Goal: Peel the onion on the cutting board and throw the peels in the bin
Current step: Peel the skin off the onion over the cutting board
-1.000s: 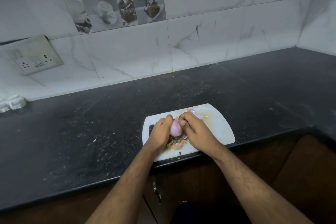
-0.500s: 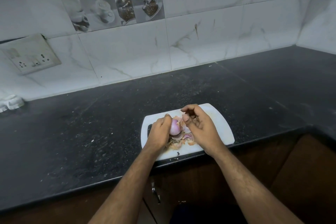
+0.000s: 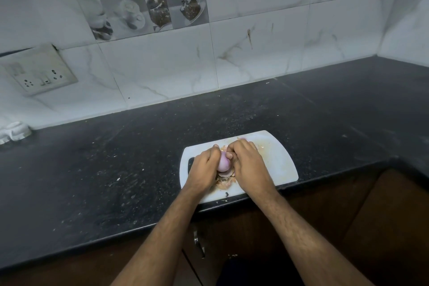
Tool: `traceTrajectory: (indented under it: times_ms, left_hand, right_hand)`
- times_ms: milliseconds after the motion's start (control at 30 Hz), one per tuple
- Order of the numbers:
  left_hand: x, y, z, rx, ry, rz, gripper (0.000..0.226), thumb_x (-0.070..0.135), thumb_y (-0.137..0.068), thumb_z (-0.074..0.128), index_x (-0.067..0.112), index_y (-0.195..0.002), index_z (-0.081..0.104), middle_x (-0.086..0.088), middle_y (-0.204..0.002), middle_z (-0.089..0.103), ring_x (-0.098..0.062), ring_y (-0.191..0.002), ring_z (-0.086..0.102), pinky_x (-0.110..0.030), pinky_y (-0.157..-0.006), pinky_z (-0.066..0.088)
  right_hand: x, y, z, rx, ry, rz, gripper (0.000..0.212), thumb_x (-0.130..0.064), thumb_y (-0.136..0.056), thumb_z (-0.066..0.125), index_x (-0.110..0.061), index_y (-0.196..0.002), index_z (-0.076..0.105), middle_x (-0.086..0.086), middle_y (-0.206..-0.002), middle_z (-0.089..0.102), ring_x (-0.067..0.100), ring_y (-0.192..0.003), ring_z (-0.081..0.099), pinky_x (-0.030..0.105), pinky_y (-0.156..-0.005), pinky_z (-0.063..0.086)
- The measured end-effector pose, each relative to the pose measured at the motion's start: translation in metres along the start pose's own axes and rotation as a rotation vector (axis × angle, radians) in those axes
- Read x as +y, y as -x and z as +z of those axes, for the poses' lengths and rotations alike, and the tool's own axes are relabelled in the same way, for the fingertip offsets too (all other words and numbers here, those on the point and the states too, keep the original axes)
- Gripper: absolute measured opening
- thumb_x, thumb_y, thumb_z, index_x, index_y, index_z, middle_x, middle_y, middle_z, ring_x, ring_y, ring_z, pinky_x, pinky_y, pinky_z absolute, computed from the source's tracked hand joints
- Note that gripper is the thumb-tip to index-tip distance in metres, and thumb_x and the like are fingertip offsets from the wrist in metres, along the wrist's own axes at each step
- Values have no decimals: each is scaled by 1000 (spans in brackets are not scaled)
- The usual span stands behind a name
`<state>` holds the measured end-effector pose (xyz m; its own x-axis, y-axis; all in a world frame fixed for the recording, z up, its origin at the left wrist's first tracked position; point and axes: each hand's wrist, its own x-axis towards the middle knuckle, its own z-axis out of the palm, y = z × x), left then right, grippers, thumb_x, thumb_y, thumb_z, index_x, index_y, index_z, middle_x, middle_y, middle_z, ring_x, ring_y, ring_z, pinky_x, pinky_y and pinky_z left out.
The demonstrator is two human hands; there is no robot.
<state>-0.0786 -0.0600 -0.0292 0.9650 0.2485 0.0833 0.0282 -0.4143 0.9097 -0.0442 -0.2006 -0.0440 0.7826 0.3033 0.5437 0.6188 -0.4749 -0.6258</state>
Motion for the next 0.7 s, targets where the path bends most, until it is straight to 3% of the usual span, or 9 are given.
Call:
traceTrajectory:
  times_ms: [167,333,433,500,600,700]
  left_hand:
    - [-3,0,1,-8,-30,46,47,41,-113,40,11,-95,71,-2,-96,76,-6,-84,64,-23,-81,49]
    - [0,3,1,-43,-88,142,36,52,-105,49,18,-101,60,7,-97,71,6,-82,64,-10,-73,47]
    - [-4,1,0,-48,-53,202,42,61,-96,57,21,-110,58,0,-107,70,-12,-93,69,-19,-76,55]
    - [-9,0,1,-48,-28,220,35,55,-97,68,26,-114,57,3,-111,68,-21,-97,69,-34,-81,61]
    - [-12,-1,0,-45,1,228,34,49,-93,72,30,-116,55,3,-113,67,-27,-98,68,-48,-84,61]
    - [-12,-2,0,-54,20,229,33,51,-92,71,34,-117,56,2,-117,65,-26,-102,68,-51,-86,61]
  right_hand:
    - [-3,-2,-3,-63,-8,80,15,-15,-103,42,-16,-94,53,-7,-96,52,14,-96,45,38,-81,47]
    - [-4,-7,-8,-112,-59,216,37,-41,-104,28,-17,-91,53,-6,-91,56,16,-82,58,46,-75,55]
    - [-3,-11,-12,-129,-104,296,33,-33,-110,33,-11,-101,57,1,-98,63,17,-83,66,42,-75,58]
    - [-2,-12,-14,-132,-132,335,32,-32,-110,34,-11,-105,58,3,-101,67,17,-84,68,37,-72,60]
    - [-3,-13,-12,-141,-175,382,31,-33,-110,35,-12,-108,58,2,-99,68,18,-86,69,37,-71,60]
    - [-2,-12,-11,-95,-189,381,27,-31,-109,39,-14,-106,60,-1,-97,69,11,-87,67,25,-69,55]
